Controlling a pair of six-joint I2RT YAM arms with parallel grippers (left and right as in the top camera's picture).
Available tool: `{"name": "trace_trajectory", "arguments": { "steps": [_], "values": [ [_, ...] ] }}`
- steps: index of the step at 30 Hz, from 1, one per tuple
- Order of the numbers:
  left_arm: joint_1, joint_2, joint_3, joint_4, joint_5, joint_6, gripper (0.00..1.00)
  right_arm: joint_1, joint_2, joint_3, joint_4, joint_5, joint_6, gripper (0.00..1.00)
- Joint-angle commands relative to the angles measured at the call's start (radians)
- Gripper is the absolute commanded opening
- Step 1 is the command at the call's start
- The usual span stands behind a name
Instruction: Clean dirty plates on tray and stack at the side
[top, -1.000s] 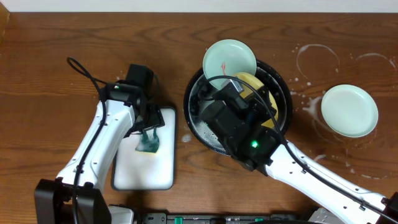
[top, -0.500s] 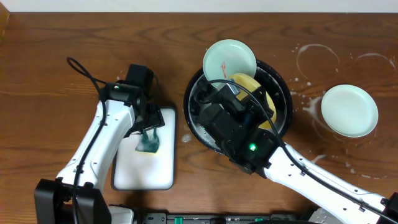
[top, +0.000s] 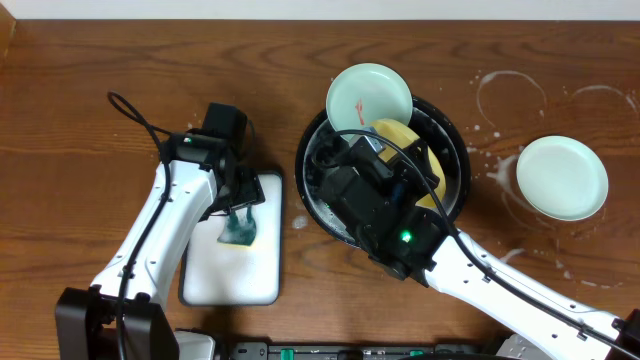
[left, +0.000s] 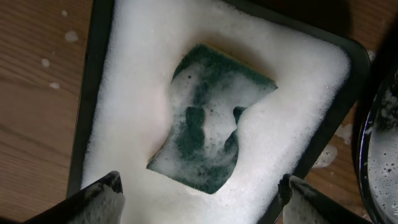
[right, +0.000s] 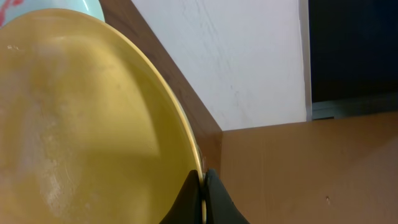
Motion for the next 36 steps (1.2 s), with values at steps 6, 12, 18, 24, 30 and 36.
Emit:
{"name": "trace_trajectory", "arguments": {
  "steps": [6,12,18,24,30,36],
  "values": [
    [0.003,-0.003,0.015,-0.006,-0.004,0.006,0.81,0.011,-0.023,0.007,0.003,0.037,-0.004,0.01],
    [0.003,-0.003,0.015,-0.006,-0.004,0.006,0.80,0.011,-0.023,0.007,0.003,0.037,-0.004,0.01],
    [0.003,-0.003,0.015,-0.006,-0.004,0.006,0.81,0.011,-0.023,0.007,0.003,0.037,-0.004,0.01],
    [0.003,-0.003,0.015,-0.006,-0.004,0.006,0.81,0.011,-0.023,0.007,0.003,0.037,-0.004,0.01],
    [0.003,-0.003,0.015,-0.006,-0.004,0.006,0.80,0.011,-0.023,0.007,0.003,0.036,-0.004,0.01],
    [0.003,-0.003,0.015,-0.006,-0.004,0.006,0.80,0.001,-0.023,0.007,0.003,0.001,0.001,0.01]
  ]
}}
